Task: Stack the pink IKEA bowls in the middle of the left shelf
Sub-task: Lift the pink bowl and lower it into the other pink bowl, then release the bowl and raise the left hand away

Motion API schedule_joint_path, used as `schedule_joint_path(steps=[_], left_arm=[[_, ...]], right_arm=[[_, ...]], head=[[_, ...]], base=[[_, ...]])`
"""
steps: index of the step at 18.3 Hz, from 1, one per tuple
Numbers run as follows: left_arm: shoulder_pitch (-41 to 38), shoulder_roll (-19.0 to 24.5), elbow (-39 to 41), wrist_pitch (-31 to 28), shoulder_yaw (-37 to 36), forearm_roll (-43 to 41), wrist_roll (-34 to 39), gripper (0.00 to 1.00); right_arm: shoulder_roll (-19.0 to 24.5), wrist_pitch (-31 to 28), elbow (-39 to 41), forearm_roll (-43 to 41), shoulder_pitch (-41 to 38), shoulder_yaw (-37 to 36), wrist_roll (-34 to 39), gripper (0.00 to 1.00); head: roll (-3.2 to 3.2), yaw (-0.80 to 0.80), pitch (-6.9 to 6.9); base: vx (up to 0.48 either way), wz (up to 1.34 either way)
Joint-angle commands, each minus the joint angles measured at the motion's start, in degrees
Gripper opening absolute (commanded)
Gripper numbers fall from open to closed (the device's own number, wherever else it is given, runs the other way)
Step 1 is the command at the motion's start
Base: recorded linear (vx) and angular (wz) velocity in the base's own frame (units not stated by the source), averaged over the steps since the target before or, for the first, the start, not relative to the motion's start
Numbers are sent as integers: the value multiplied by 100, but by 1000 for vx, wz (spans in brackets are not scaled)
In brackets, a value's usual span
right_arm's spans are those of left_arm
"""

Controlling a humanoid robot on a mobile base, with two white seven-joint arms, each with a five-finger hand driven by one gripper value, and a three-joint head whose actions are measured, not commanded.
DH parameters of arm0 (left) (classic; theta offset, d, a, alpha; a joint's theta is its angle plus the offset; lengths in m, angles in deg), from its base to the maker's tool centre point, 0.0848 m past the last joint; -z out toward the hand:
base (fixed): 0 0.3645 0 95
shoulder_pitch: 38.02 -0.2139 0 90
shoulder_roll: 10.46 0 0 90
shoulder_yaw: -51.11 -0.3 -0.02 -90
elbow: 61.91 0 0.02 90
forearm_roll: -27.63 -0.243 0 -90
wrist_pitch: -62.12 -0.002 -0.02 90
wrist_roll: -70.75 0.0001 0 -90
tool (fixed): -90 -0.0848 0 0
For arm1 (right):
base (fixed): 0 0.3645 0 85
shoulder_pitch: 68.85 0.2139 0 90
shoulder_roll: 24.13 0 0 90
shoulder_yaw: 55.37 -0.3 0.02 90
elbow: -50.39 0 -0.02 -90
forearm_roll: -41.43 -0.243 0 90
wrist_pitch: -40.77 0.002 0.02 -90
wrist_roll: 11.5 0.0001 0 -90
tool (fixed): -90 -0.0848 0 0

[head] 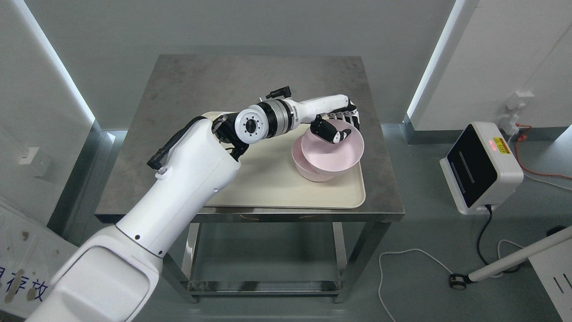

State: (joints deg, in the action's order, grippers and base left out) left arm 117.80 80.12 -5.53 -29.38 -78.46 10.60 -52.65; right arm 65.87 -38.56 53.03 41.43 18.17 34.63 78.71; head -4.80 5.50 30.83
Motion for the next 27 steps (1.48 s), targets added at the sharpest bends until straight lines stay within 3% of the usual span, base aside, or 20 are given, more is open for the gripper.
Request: schedule_joint_path(steps=[1, 17, 18, 20, 22, 25, 27], left_arm=[[290, 42, -267, 9, -61, -125, -27, 3], [247, 42, -610, 193, 10, -406, -53, 9], [186, 42, -602, 202, 19, -406, -44, 14], [107, 42, -593, 281, 37, -415, -36, 40], [80, 42, -540, 290, 185, -424, 17, 54], [80, 42, -242, 281, 1255, -380, 17, 61], [80, 42, 21, 299, 2020, -205, 261, 77]], right_arm=[[-100, -4, 0, 44, 0, -53, -3, 100], [-100, -4, 0, 44, 0, -53, -3, 100], [-100, -4, 0, 44, 0, -53, -3, 100], [-100, -4, 0, 44, 9, -53, -3, 100], [-100, -4, 0, 44, 0, -53, -3, 100], [-100, -4, 0, 44, 0, -53, -3, 100], [-100, -4, 0, 44, 0, -53, -3, 100]], head=[[0, 0, 0], [0, 0, 0], [0, 0, 0], [0, 0, 0], [0, 0, 0], [0, 0, 0], [0, 0, 0]], base=[[0, 0], [0, 0], [0, 0], [0, 0], [0, 0], [0, 0], [0, 0]])
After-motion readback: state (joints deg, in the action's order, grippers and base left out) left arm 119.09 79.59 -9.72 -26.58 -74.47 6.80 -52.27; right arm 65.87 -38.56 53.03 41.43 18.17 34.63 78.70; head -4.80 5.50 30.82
